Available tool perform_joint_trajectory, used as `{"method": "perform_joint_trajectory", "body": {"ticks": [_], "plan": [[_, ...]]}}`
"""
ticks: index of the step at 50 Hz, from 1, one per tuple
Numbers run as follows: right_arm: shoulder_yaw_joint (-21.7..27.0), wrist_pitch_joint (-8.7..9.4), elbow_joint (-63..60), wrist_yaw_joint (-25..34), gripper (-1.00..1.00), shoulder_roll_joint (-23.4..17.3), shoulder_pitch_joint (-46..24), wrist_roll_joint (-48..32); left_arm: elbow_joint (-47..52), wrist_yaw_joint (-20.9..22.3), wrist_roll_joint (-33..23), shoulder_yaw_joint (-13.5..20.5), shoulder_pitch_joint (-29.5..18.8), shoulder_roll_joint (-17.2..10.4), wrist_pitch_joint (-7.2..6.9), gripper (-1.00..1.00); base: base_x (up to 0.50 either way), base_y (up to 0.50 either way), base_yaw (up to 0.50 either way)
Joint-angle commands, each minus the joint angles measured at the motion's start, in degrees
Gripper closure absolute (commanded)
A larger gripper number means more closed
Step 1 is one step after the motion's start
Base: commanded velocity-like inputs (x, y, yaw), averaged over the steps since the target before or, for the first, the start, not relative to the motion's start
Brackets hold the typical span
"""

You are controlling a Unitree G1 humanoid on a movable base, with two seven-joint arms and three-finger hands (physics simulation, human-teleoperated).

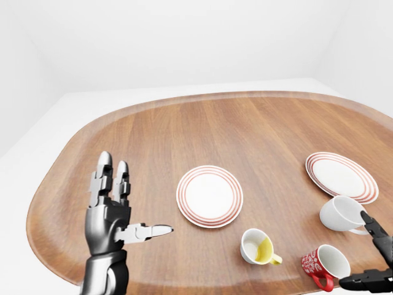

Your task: Put the red mug on the left plate.

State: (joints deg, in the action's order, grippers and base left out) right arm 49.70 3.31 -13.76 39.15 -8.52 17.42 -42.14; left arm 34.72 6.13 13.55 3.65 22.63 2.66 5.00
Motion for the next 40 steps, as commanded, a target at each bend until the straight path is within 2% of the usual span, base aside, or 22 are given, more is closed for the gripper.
{"method": "perform_joint_trajectory", "body": {"ticks": [1, 7, 11, 19, 31, 40], "plan": [[-0.34, -1.7, 5.94, -2.66, -1.0, -1.26, 0.34, 1.38, -0.22, -0.21, -0.2, -0.24, -0.1, -0.15, 0.0, -1.0, 0.0, 0.0, 0.0], [-0.88, -3.42, 10.17, -4.5, -1.0, -2.2, 0.55, 3.62, -0.1, -0.28, -0.3, -0.42, 0.04, -0.21, 0.0, -1.0, 0.0, 0.0, 0.0], [-1.08, -3.62, 11.11, -5.02, -1.0, -2.51, 0.61, 4.14, -0.02, -0.36, -0.38, -0.47, 0.01, -0.21, 0.0, -1.0, 0.0, 0.0, 0.0], [-2.63, -2.62, 11.99, -5.57, -1.0, -3.34, -0.37, 4.32, 0.02, -0.41, -0.28, -0.45, -0.01, -0.28, 0.0, -1.0, 0.0, 0.0, 0.0], [-5.31, -3.07, 16.84, -8.13, -1.0, -5.1, -1.31, 5.42, -0.04, -0.42, -0.33, -0.37, -0.16, -0.22, 0.0, -1.0, 0.0, 0.0, 0.0], [-7.54, -2.66, 19.11, -9.8, -1.0, -6.26, -2.31, 6.11, -0.23, -0.47, -0.41, -0.48, -0.1, -0.29, 0.0, -1.0, 0.0, 0.0, 0.0]]}}
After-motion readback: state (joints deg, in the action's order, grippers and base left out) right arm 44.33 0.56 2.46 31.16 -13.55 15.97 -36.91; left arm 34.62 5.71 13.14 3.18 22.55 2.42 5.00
